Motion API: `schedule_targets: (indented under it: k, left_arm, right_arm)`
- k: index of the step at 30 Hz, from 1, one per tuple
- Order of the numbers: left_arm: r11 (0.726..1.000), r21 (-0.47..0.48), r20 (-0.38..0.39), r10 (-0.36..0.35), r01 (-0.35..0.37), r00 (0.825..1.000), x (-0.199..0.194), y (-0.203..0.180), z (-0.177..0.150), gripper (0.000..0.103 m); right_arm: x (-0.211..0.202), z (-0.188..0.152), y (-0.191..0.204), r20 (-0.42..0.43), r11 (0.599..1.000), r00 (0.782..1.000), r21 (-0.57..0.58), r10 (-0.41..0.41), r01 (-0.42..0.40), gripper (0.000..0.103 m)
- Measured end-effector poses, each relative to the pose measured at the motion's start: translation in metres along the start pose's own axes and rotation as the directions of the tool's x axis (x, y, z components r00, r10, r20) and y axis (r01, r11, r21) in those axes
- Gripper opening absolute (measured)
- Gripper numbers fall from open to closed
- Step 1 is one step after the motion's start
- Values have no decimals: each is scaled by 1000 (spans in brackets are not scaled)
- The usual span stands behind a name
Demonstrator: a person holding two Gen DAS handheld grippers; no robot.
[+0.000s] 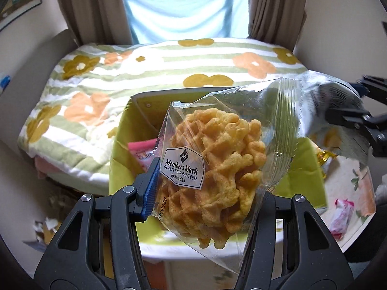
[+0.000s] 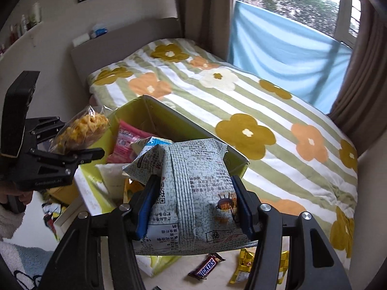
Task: Organize snacks
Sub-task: 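Carry both bags over the yellow box and release them inside, then move both tools back over the green bar and pink candy bag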
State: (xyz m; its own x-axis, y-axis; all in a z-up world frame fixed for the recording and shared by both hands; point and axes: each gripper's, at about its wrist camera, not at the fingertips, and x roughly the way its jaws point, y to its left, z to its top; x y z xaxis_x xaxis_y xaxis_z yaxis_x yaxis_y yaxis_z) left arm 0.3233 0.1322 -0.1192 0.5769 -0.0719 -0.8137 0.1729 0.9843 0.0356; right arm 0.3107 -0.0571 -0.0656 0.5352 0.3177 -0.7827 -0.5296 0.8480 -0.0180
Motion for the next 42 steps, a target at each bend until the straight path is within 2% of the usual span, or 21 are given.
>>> schedule_targets:
  k: [4,6,8,9,10,12,17,22,25,26,27,29,42]
  left_arm:
    - [999,24,-20,-22,23,1000,16,14,3,47]
    - [999,35,-16,-19,19,1000,18,15,1,53]
    - [999,43,-12,-11,11,1000,18,13,-2,78]
    - [999,48,1,-7,7,1000,16,11,-5,100]
    - [999,51,19,-4,3,1000,13,11,-7,103]
    - [998,55,31,-9,7,999,8,9,-10,103]
    - [999,-12,5,-42,42,999,4,22,-17,103]
    - [1000,-20,3,-18,19,1000,-2,24,-25,103]
    - [999,-34,-4,-22,22,1000,-2,24,-27,103]
    - [999,-39,-5,-24,23,1000,-3,24,-29,103]
    - [999,-42,-5,-26,25,1000,-3,24,-30,103]
    - [998,-49,-6,-28,27,1000,-5,23,-33,103]
    - [995,-85,4,-61,61,998,-15,25,-43,103]
  right_arm:
    - [4,-5,11,-5,996,999,79,-34,34,54]
    - [4,-8,15,-6,993,1000,112,-28,29,54]
    - [4,-10,18,-9,990,999,138,-31,32,54]
    - [5,-11,19,-11,988,1000,150,-29,31,54]
    - [5,-12,19,-12,986,999,161,-30,31,54]
    - [6,-15,18,-15,982,1000,186,-20,22,54]
    - [11,-21,19,-16,973,1000,231,-8,11,54]
    - [14,-24,19,13,946,1000,322,17,-20,55]
    - [23,-27,26,-17,946,999,322,46,-38,57]
    - [24,-29,28,-21,946,999,323,35,-27,63]
    - [25,-31,29,-19,945,1000,325,25,-18,74]
    - [24,-34,30,-10,944,1000,330,21,-16,89]
    - [0,-40,35,19,949,1000,315,-17,11,90]
